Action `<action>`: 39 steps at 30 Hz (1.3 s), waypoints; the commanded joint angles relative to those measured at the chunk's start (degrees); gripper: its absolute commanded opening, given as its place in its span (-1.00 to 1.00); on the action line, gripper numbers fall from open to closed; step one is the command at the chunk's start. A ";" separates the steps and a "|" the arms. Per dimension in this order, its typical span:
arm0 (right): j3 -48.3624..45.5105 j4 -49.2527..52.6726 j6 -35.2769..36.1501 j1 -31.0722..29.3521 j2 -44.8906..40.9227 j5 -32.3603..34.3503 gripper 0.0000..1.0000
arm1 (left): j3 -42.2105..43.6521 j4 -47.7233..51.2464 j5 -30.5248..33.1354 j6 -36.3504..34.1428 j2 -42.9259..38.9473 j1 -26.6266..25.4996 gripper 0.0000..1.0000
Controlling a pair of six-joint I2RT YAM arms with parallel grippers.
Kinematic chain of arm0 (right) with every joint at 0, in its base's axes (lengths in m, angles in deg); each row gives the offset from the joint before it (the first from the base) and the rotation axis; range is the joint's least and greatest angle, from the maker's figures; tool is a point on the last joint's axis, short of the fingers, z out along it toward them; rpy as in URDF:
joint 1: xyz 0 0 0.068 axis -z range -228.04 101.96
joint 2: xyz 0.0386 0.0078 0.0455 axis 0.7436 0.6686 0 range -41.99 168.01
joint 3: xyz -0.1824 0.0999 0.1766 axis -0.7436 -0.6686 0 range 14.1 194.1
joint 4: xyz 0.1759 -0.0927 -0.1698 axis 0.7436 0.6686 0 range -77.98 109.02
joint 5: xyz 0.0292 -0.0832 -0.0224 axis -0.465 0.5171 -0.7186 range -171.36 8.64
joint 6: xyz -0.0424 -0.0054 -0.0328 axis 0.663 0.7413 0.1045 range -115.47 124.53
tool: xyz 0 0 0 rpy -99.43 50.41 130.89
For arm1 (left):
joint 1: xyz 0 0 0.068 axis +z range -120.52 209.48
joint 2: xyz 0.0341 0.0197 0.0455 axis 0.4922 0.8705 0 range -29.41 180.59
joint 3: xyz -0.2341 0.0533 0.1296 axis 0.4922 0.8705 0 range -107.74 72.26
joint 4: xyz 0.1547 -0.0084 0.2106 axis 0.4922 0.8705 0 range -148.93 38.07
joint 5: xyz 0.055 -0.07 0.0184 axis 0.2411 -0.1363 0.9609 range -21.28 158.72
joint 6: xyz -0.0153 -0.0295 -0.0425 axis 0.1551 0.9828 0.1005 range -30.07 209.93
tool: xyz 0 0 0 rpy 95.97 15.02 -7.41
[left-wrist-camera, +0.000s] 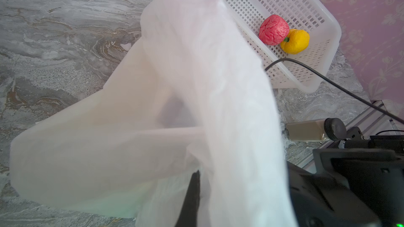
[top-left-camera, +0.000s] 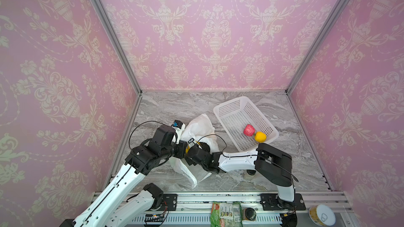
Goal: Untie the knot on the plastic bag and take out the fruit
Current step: 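Move the empty right gripper back into the bag mouth, then close the right gripper on a round yellow mango inside the bag, then lift the round yellow mango out of the bag with the right gripper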
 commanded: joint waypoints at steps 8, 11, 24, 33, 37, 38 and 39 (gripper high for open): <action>7.02 -0.27 -1.64 2.49 7.35 2.78 0.94 | 0.42 0.21 0.12 0.51 -0.20 -0.42 -1.00; 6.43 -0.81 -1.58 2.41 6.51 2.05 0.72 | 0.42 0.24 0.12 0.49 -0.40 -0.42 -1.00; -7.30 -8.71 2.47 -0.89 -9.37 -1.76 0.16 | 0.38 0.38 0.47 0.64 0.08 -0.42 -1.00; -20.46 -15.64 4.63 -2.78 -26.50 -2.95 0.06 | 0.34 0.49 0.92 0.61 0.66 -0.42 -1.00; -24.80 -16.21 5.32 -2.76 -32.42 3.04 0.06 | 0.28 0.53 1.01 0.66 0.68 -0.42 -1.00; -25.44 -15.71 5.47 -2.72 -33.93 5.88 0.04 | 0.30 0.53 1.02 0.67 0.66 -0.42 -1.00; -26.05 -15.27 5.62 -2.60 -34.88 8.13 0.02 | 0.28 0.54 1.01 0.66 0.67 -0.42 -1.00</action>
